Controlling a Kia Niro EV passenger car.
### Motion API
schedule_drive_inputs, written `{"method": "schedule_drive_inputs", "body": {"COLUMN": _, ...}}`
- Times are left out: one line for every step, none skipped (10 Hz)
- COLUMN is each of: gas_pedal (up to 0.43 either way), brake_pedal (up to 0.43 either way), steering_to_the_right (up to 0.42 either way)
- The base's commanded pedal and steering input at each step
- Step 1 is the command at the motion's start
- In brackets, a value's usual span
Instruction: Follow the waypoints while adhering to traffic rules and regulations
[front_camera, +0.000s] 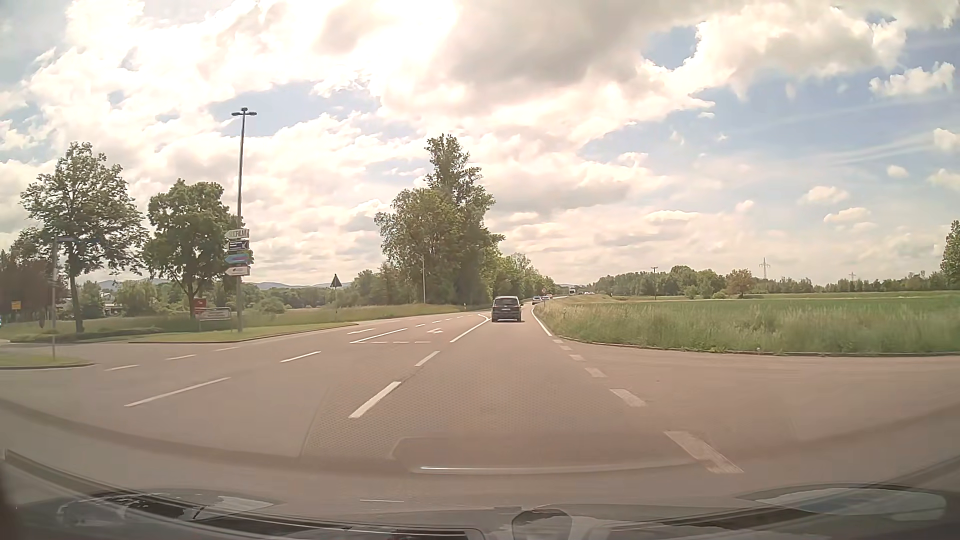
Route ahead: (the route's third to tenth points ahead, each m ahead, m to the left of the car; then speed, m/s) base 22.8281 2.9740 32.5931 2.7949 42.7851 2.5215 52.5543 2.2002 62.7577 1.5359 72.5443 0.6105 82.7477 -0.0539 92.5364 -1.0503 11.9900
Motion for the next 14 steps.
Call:
{"method": "schedule_drive_inputs", "body": {"gas_pedal": 0.079, "brake_pedal": 0.0, "steering_to_the_right": 0.002}}
{"method": "schedule_drive_inputs", "body": {"gas_pedal": 0.079, "brake_pedal": 0.0, "steering_to_the_right": 0.002}}
{"method": "schedule_drive_inputs", "body": {"gas_pedal": 0.079, "brake_pedal": 0.0, "steering_to_the_right": 0.002}}
{"method": "schedule_drive_inputs", "body": {"gas_pedal": 0.079, "brake_pedal": 0.0, "steering_to_the_right": 0.002}}
{"method": "schedule_drive_inputs", "body": {"gas_pedal": 0.079, "brake_pedal": 0.0, "steering_to_the_right": 0.002}}
{"method": "schedule_drive_inputs", "body": {"gas_pedal": 0.079, "brake_pedal": 0.0, "steering_to_the_right": 0.002}}
{"method": "schedule_drive_inputs", "body": {"gas_pedal": 0.079, "brake_pedal": 0.0, "steering_to_the_right": 0.002}}
{"method": "schedule_drive_inputs", "body": {"gas_pedal": 0.079, "brake_pedal": 0.0, "steering_to_the_right": 0.002}}
{"method": "schedule_drive_inputs", "body": {"gas_pedal": 0.079, "brake_pedal": 0.0, "steering_to_the_right": 0.002}}
{"method": "schedule_drive_inputs", "body": {"gas_pedal": 0.079, "brake_pedal": 0.0, "steering_to_the_right": 0.002}}
{"method": "schedule_drive_inputs", "body": {"gas_pedal": 0.087, "brake_pedal": 0.0, "steering_to_the_right": 0.002}}
{"method": "schedule_drive_inputs", "body": {"gas_pedal": 0.087, "brake_pedal": 0.0, "steering_to_the_right": 0.002}}
{"method": "schedule_drive_inputs", "body": {"gas_pedal": 0.087, "brake_pedal": 0.0, "steering_to_the_right": 0.002}}
{"method": "schedule_drive_inputs", "body": {"gas_pedal": 0.098, "brake_pedal": 0.0, "steering_to_the_right": 0.002}}
